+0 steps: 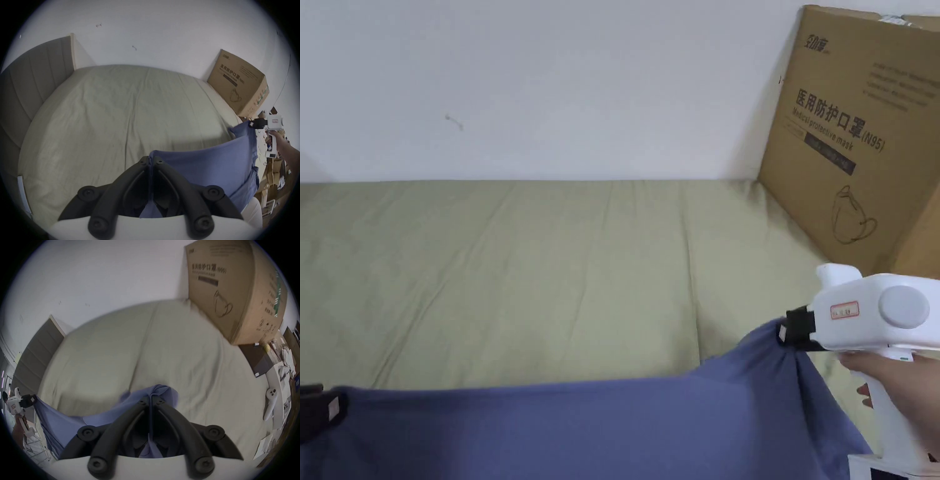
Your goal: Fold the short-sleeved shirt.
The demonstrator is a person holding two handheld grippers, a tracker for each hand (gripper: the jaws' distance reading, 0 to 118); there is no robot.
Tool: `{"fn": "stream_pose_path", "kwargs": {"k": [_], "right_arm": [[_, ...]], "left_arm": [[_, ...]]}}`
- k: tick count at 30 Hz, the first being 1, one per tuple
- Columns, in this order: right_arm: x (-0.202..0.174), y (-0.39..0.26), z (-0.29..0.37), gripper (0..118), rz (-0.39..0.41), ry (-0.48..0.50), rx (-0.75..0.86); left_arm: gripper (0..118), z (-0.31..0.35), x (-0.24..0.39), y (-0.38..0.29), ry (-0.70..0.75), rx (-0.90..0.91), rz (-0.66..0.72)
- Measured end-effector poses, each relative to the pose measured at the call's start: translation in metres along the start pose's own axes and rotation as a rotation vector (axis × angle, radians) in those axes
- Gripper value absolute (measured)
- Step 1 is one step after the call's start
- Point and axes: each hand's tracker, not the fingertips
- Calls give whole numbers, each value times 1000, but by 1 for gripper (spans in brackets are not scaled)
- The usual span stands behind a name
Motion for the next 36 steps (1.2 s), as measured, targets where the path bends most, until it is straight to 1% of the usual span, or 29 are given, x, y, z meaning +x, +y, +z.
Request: {"fn": "stream_pose_path", "kwargs": {"k": [2, 4, 6, 8, 10, 11, 14, 15, 16, 18, 19, 20, 22, 23, 24, 25, 26, 27, 28, 29, 30, 31, 32, 34, 36], "right_arm": [[-5, 4, 13, 3, 17, -22, 73], [-8, 8, 25, 3, 8, -26, 125], [-7, 3, 38, 3, -6, -16, 130], [-4, -11, 50, 3, -22, 6, 119], [0, -41, 70, 3, -35, 4, 102], [3, -58, 82, 3, -44, 5, 92], [21, -118, 123, 3, -77, 45, 50], [26, -139, 137, 3, -101, 56, 27], [32, -159, 148, 3, -122, 62, -5], [38, -196, 166, 3, -142, 67, -70], [39, -213, 171, 3, -146, 67, -105], [40, -224, 167, 3, -146, 71, -154], [39, -249, 153, 3, -155, 27, -224], [37, -256, 144, 3, -162, -16, -255], [36, -260, 131, 3, -167, -43, -257], [35, -264, 121, 3, -165, -51, -262], [33, -265, 117, 4, -157, -80, -265], [29, -264, 118, 12, -157, -115, -237], [35, -263, 114, 30, -141, -123, -215], [32, -259, 118, 55, -106, -123, -193], [27, -255, 122, 93, -60, -137, -172], [21, -249, 127, 113, 7, -187, -159], [14, -242, 137, 118, 47, -192, -150], [-3, -228, 155, 118, 123, -140, -86], [-25, -216, 178, 118, 186, -130, -13]], "left_arm": [[3, -1, 1, 9, 5, 31, 1], [3, -2, 3, 15, 1, 45, 12], [3, 1, 3, 17, -26, 56, 25], [3, 4, 5, 10, -70, 45, -12], [3, 2, 7, 11, -94, 17, -92], [3, 0, -4, 3, -96, 3, -122], [3, 13, -10, -11, -139, -21, -152], [3, 61, 16, -58, -147, -31, -153], [3, 74, 16, -73, -168, -49, -154], [3, 95, 16, -100, -190, -79, -146], [3, 80, -20, -119, -199, -102, -137], [3, 80, -24, -131, -209, -128, -124], [3, 73, -25, -154, -216, -191, -103], [3, 67, -18, -161, -209, -223, -93], [6, 61, -19, -168, -192, -249, -90], [10, 55, -21, -174, -164, -261, -102], [21, 52, -22, -179, -128, -259, -119], [46, 50, -26, -184, -99, -244, -136], [72, 51, -28, -184, -95, -234, -138], [97, 54, -29, -180, -83, -224, -129], [115, 61, -32, -175, -58, -188, -114], [117, 78, -20, -171, -63, -124, -72], [116, 87, -22, -165, -79, -76, -33], [116, 108, -21, -149, -91, -2, 56], [116, 137, -5, -137, -108, 110, 102]]}}
